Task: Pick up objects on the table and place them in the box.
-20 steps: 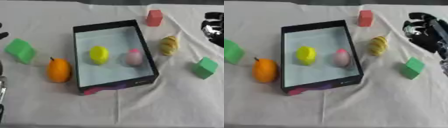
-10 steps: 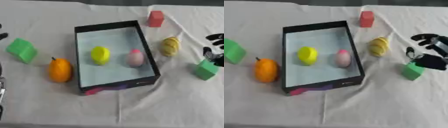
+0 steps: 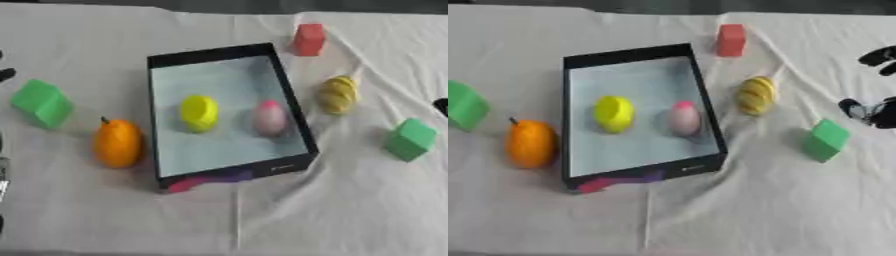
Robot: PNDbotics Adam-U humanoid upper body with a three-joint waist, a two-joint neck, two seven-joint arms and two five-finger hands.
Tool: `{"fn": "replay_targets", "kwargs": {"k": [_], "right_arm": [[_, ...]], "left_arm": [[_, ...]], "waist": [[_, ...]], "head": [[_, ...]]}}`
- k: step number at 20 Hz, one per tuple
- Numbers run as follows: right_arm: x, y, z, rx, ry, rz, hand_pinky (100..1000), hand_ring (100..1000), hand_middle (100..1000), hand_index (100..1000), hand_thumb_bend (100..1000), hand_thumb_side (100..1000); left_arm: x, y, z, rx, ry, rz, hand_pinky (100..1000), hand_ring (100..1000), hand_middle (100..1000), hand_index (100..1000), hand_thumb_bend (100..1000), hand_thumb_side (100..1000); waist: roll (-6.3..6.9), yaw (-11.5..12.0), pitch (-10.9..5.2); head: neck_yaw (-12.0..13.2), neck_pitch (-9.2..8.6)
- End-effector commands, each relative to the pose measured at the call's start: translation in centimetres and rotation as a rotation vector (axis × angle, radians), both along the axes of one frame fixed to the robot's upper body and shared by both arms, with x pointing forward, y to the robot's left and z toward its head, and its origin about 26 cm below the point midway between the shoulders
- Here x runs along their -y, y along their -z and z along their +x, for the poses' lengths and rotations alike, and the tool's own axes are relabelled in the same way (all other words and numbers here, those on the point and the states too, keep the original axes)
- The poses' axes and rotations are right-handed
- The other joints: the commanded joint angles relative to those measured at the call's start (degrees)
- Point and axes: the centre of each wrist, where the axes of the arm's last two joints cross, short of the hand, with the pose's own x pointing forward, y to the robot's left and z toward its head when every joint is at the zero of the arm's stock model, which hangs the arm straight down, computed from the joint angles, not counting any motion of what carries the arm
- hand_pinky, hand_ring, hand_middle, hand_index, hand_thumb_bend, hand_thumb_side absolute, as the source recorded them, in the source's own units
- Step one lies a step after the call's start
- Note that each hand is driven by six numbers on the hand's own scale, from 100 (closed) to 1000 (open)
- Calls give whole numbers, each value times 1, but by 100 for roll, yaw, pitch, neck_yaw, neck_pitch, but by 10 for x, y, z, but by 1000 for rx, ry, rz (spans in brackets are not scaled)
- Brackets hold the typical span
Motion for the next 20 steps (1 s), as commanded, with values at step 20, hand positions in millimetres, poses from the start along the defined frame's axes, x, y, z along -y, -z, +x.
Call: {"fn": "replay_targets", "kwargs": {"k": [20], "right_arm": [[-2,13,-3,-205,-96,-77,898,842,803,884,452,470]], "left_arm": [[1,-6,0,10,24,22,718,796,676,743,106,821]], "waist": [[19,75,-108]], "head": [[-405,-116]]}}
